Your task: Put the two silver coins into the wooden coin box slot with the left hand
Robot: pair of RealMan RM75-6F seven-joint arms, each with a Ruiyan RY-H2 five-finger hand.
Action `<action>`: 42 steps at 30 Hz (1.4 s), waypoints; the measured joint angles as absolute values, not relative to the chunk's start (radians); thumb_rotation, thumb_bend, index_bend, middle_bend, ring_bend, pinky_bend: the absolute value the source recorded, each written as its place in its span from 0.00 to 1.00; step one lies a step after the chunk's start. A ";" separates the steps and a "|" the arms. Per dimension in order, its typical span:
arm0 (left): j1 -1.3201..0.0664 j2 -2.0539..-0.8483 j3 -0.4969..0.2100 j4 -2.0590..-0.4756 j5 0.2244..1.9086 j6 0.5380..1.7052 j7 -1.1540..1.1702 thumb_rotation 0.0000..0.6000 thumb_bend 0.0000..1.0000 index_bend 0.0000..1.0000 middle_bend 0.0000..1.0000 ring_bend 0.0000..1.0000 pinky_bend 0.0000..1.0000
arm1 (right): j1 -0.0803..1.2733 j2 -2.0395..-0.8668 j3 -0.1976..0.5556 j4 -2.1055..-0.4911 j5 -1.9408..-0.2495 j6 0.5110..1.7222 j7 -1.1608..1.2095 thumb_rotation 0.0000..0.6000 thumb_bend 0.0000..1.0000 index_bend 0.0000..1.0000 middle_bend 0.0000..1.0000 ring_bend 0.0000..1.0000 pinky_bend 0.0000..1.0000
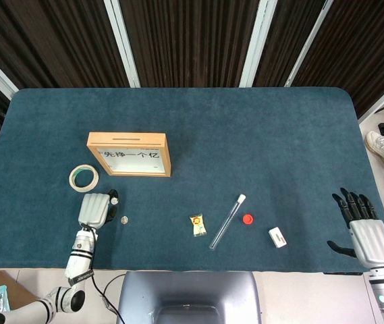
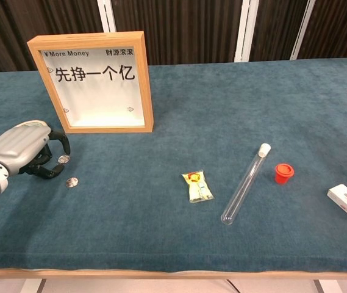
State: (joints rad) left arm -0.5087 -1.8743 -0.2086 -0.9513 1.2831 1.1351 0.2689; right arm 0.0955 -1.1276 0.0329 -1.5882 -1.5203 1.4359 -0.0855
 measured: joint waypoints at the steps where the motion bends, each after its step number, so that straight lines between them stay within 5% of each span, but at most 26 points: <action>1: -0.510 -1.875 -0.208 -0.950 1.281 1.134 0.272 1.00 0.36 0.44 1.00 1.00 1.00 | 0.095 -1.127 0.033 -1.588 -1.520 1.436 -0.085 1.00 0.12 0.00 0.00 0.00 0.00; 42: -0.523 -1.886 -0.197 -0.927 1.240 1.125 0.313 1.00 0.36 0.44 1.00 1.00 1.00 | 0.092 -1.125 0.033 -1.590 -1.521 1.442 -0.077 1.00 0.12 0.00 0.00 0.00 0.00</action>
State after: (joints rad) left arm -0.5228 -1.8855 -0.1966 -0.9269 1.2405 1.1252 0.3134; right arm 0.0923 -1.1252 0.0335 -1.5900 -1.5214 1.4417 -0.0771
